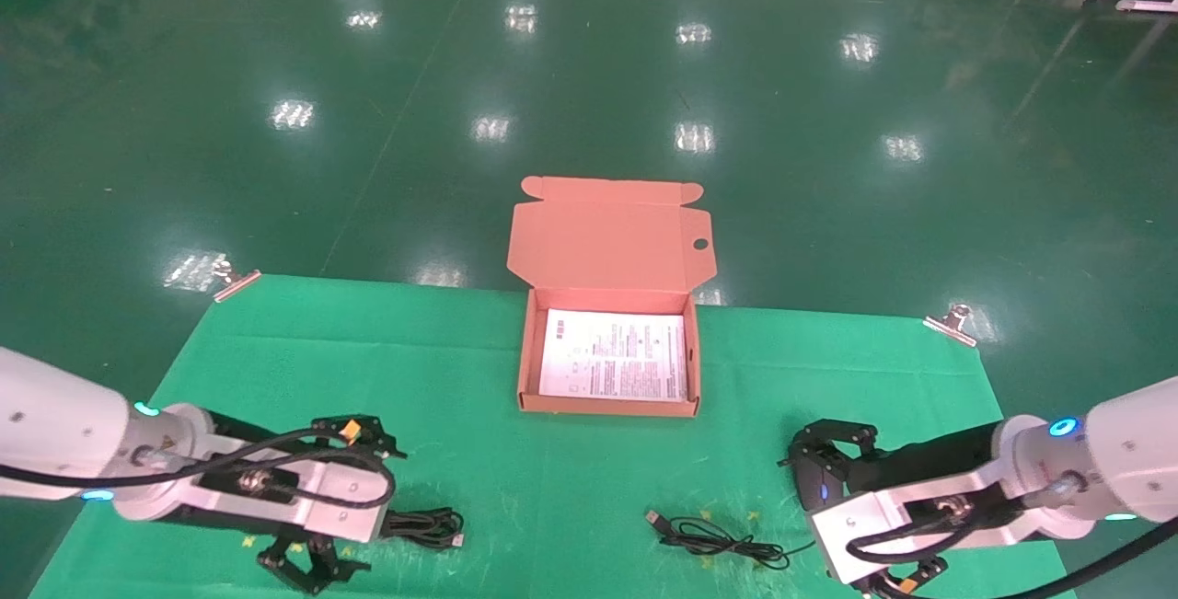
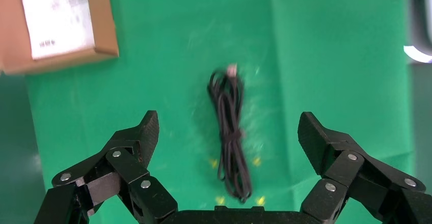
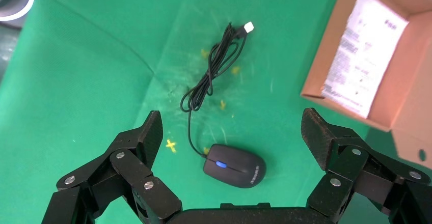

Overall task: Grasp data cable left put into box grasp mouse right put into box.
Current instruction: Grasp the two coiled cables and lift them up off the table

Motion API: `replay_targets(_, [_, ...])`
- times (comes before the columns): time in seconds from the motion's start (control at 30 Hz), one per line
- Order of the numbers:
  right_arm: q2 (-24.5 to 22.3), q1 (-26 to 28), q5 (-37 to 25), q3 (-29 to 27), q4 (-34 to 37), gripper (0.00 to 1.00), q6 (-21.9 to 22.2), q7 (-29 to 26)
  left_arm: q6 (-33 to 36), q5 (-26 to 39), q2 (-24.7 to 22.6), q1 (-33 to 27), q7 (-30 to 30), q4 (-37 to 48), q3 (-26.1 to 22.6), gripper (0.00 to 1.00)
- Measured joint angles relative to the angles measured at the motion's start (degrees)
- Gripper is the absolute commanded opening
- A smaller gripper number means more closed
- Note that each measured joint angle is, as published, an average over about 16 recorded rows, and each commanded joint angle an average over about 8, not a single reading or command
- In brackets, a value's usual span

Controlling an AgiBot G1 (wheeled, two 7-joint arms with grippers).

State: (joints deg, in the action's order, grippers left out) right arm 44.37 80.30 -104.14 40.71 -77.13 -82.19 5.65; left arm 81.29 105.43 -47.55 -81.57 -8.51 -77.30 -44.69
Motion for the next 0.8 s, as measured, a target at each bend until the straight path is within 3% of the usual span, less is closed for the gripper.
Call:
replay_targets(0.4, [3.4, -5.0, -8.7, 2.4, 1.9, 1.00, 7.9, -3.5, -5.1, 10.8, -3.3, 3.0, -3.9, 2.0, -3.3, 1.00])
replay_targets(0.8, [8.1, -7.4, -9.2, 2.5, 11.6, 1.00, 12.2, -6.3, -8.2, 11.1, -7.1, 4.5, -4.9, 14.7, -3.4, 1.00])
